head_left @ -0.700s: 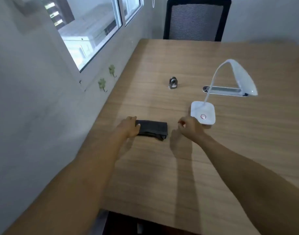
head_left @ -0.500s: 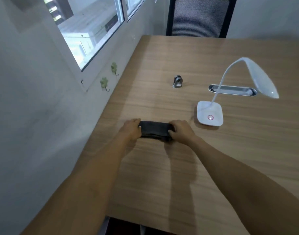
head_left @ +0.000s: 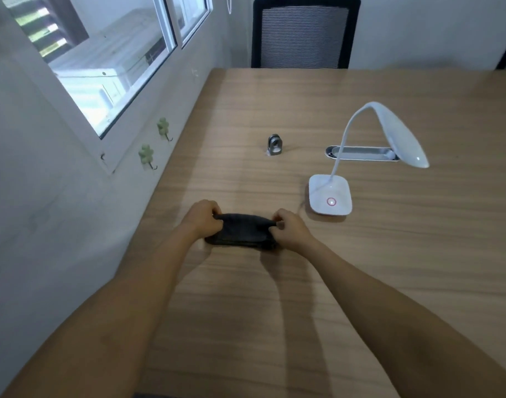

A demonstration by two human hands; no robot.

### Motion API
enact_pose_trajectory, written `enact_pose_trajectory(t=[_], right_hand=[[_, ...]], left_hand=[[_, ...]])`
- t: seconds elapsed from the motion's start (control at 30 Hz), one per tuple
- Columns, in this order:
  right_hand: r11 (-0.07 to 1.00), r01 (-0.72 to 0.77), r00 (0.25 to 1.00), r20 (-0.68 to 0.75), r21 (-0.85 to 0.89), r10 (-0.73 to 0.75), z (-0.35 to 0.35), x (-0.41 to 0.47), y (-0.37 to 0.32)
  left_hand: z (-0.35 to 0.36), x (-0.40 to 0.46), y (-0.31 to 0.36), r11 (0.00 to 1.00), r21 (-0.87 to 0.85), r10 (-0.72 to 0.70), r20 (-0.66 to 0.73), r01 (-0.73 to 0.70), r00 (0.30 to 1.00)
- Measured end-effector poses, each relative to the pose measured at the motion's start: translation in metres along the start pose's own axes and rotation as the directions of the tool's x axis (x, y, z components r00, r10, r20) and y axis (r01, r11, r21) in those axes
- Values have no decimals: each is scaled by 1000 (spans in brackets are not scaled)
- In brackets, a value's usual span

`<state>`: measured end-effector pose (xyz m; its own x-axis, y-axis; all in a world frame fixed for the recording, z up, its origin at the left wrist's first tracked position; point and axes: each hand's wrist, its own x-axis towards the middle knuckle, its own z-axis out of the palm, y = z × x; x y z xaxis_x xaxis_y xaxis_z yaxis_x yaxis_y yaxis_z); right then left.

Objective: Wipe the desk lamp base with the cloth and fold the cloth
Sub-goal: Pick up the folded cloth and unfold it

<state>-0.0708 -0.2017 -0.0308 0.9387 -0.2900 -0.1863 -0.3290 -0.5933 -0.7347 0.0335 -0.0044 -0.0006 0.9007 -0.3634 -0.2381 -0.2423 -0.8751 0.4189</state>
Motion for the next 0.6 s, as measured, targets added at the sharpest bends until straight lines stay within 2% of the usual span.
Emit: enact_pose_trajectory(t=[0.13, 0.23, 0.37, 0.6], right_hand=[[956, -48, 995, -68, 290, 71, -24, -13, 10], [908, -66, 984, -123, 414, 127, -52, -19, 24], [860, -125, 946, -203, 495, 254, -91, -24, 50], [826, -172, 862, -323, 537, 390, -139, -20, 79]], left_hand=[[-2, 5, 28, 997, -68, 34, 47, -31, 998], [2, 12, 60, 991, -106, 82, 47, -76, 996], [16, 21, 113, 976, -155, 168, 76, -155, 983], [48, 34, 165, 954, -253, 197, 117, -163, 973]])
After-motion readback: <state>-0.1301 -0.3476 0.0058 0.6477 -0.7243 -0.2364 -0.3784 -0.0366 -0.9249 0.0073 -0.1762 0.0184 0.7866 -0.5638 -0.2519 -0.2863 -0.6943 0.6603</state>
